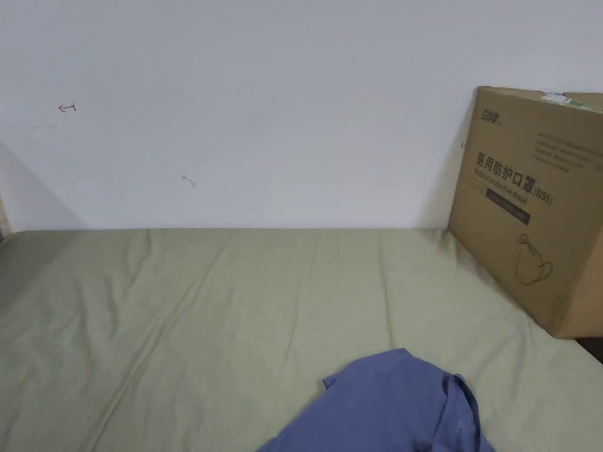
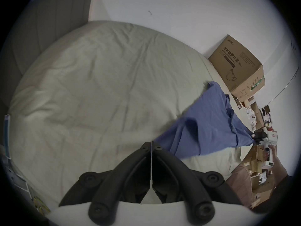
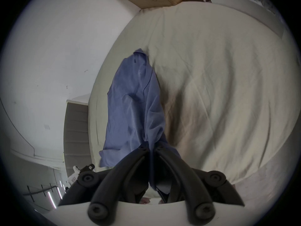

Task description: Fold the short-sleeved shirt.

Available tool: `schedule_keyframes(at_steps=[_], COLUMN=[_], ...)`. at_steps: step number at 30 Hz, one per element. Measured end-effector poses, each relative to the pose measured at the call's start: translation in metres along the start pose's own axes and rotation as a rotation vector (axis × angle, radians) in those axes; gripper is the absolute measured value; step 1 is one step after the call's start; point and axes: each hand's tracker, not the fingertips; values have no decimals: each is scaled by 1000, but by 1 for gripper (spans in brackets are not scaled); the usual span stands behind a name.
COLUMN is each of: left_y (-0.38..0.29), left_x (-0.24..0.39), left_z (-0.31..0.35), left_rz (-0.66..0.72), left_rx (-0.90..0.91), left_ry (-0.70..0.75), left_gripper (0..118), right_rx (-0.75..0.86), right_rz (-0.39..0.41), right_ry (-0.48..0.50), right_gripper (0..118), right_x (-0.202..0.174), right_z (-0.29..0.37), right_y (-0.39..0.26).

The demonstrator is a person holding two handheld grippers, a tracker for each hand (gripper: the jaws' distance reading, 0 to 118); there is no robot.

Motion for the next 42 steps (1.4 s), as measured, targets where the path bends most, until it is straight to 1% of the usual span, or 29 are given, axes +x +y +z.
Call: schedule_keyframes(at_steps=[5, 8, 9, 10, 11, 12, 13, 14, 15, 16, 17, 18, 20, 22, 24, 25, 26, 27, 28, 29, 31, 32, 34, 36, 38, 39, 40, 41, 42], left_y=[-10, -23, -26, -29, -31, -31, -30, -28, -26, -25, -21, -17, -13, -17, -29, -36, -43, -52, -57, -59, -53, -45, -25, -12, -16, -18, -19, -21, -23], left_x=[-24, -29, -29, -29, -26, -24, -22, -19, -14, -8, 0, 10, 30, 53, 75, 84, 93, 103, 107, 109, 109, 109, 99, 77, 60, 53, 48, 42, 36], left_z=[9, -9, -14, -15, -15, -11, -4, 2, 10, 17, 33, 44, 64, 85, 109, 120, 128, 133, 137, 141, 135, 130, 106, 58, 15, -5, -20, -36, -52], left_rz=[87, 101, 100, 102, 109, 127, 144, 163, 165, 164, 147, 124, 80, 55, 46, 39, 37, 41, 40, 32, -10, -30, -29, 36, 67, 77, 73, 90, 105], left_rx=[-22, -77, -80, -77, -69, -47, -28, -4, 6, 19, 126, 146, 202, 299, 483, 563, 618, 660, 686, 687, 615, 541, 316, 53, -14, -36, -64, -78, -92], left_ry=[12, 86, 82, 85, 88, 74, 59, 24, 4, -6, -21, -36, -53, -61, -63, -52, -12, 39, 36, 3, -11, 25, 93, 92, 102, 134, 163, 191, 193], left_gripper=[0, 1, 1, 1, 11, 30, 61, 102, 118, 116, 113, 114, 113, 107, 99, 76, 30, 0, 1, 0, 0, 0, 0, 1, 2, 9, 28, 78, 112], right_rx=[-25, -27, -33, -24, -11, 23, 44, 54, 81, 111, 138, 171, 242, 380, 539, 599, 650, 692, 730, 731, 689, 658, 639, 626, 598, 584, 571, 548, 528], right_rz=[17, -3, -10, -17, -15, 20, 60, 123, 182, 235, 290, 337, 429, 533, 639, 677, 699, 710, 708, 711, 748, 782, 850, 891, 899, 900, 900, 900, 899], right_ry=[2, -117, -125, -130, -144, -161, -164, -163, -146, -147, -134, -105, -2, 105, 169, 186, 195, 175, 168, 200, 247, 247, 203, 163, 166, 165, 163, 163, 161], right_gripper=[3, 3, 3, 7, 36, 75, 103, 113, 113, 113, 113, 113, 112, 110, 106, 91, 43, 5, 1, 1, 1, 1, 1, 1, 1, 1, 1, 1, 1], right_x=[3, 10, 13, 14, 12, 8, 1, -8, -20, -32, -49, -65, -94, -121, -141, -149, -156, -164, -165, -167, -172, -173, -176, -179, -174, -172, -172, -169, -167], right_z=[3, -22, -30, -34, -34, -32, -30, -25, -18, -9, -1, 7, 27, 44, 60, 66, 69, 71, 72, 74, 77, 77, 76, 72, 66, 63, 60, 58, 55], right_y=[-7, -3, -2, -1, -2, -3, -4, -5, -7, -10, -15, -21, -36, -62, -89, -103, -115, -126, -133, -138, -142, -138, -140, -144, -146, -149, -150, -152, -153])
